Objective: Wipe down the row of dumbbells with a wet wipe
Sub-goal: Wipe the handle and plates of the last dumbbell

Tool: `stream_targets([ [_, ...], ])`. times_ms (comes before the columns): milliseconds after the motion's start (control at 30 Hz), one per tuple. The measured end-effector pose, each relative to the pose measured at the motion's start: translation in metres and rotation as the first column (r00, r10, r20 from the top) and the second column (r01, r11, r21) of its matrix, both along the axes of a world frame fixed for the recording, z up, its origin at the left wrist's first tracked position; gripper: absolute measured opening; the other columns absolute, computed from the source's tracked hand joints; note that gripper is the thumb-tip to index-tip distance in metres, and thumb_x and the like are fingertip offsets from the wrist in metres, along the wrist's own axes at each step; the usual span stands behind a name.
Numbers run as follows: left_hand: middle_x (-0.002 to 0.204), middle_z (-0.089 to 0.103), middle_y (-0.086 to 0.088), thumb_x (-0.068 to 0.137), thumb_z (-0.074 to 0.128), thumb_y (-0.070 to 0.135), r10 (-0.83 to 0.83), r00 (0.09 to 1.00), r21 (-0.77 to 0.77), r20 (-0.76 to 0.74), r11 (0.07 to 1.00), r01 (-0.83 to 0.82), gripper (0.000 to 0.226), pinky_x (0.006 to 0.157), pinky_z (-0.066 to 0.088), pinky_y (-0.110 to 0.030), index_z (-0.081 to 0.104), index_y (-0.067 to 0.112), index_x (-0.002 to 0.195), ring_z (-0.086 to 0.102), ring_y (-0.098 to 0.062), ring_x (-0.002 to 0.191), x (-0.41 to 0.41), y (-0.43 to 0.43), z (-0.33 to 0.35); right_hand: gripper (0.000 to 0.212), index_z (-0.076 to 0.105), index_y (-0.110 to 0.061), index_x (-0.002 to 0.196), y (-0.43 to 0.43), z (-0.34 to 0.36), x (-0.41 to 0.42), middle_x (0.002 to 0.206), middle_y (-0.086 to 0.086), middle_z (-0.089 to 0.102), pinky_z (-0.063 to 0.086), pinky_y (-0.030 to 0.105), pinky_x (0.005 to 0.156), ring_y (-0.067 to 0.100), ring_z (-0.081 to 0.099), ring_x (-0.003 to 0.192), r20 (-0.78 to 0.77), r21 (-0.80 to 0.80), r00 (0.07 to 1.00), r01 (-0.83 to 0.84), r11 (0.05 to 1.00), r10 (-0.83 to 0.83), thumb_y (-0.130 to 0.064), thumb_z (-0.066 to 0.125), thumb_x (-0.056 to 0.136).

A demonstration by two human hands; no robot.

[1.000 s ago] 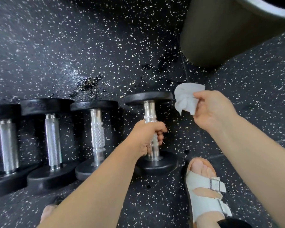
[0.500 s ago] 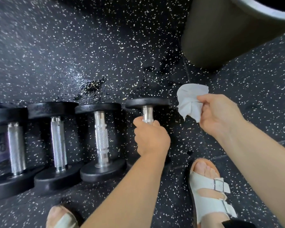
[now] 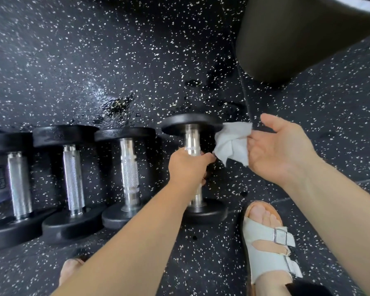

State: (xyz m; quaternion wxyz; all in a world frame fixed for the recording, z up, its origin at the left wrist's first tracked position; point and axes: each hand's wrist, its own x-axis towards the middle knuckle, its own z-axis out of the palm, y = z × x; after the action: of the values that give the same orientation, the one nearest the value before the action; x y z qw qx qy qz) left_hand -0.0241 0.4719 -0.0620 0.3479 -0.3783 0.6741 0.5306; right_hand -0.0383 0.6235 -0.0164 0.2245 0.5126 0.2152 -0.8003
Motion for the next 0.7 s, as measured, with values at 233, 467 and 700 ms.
stream_targets([
  [233, 0.05, 0.043, -0.002, 0.075, 0.057, -0.01, -0.008, 0.995, 0.335, 0.098, 0.942, -0.026, 0.025, 0.042, 0.033, -0.023, 0.048, 0.013, 0.068, 0.038, -0.012, 0.038, 0.001, 0.005, 0.02, 0.084, 0.042, 0.014, 0.13, -0.012, 0.01, -0.01, 0.13, 0.028, 0.052, 0.038, 0.04, 0.109, 0.037, 0.051, 0.124, -0.069, -0.3, 0.968, 0.212, 0.93, -0.243, -0.06, 0.038, 0.091],
  [467, 0.042, 0.038, 0.002, 0.078, 0.049, -0.016, -0.062, 0.988, 0.53, 0.143, 0.847, -0.024, 0.033, 0.037, 0.03, -0.02, 0.041, 0.012, 0.063, 0.033, -0.01, 0.034, 0.001, -0.004, 0.028, 0.063, 0.052, -0.003, 0.098, -0.04, -0.006, -0.02, 0.088, 0.004, 0.05, 0.026, 0.005, 0.042, 0.003, 0.034, 0.04, 0.077, -0.179, 0.977, 0.209, 0.962, -0.198, -0.064, 0.04, 0.088],
  [700, 0.05, 0.049, -0.002, 0.079, 0.055, -0.013, -0.017, 0.998, 0.439, 0.068, 0.898, -0.015, 0.026, 0.039, 0.037, -0.022, 0.045, 0.011, 0.074, 0.039, -0.012, 0.038, -0.007, -0.015, 0.02, 0.092, 0.03, 0.02, 0.128, -0.014, 0.021, -0.008, 0.131, 0.034, 0.047, 0.037, 0.035, 0.109, 0.028, 0.043, 0.133, -0.013, -0.274, 0.956, 0.279, 0.92, -0.294, -0.06, 0.048, 0.086],
])
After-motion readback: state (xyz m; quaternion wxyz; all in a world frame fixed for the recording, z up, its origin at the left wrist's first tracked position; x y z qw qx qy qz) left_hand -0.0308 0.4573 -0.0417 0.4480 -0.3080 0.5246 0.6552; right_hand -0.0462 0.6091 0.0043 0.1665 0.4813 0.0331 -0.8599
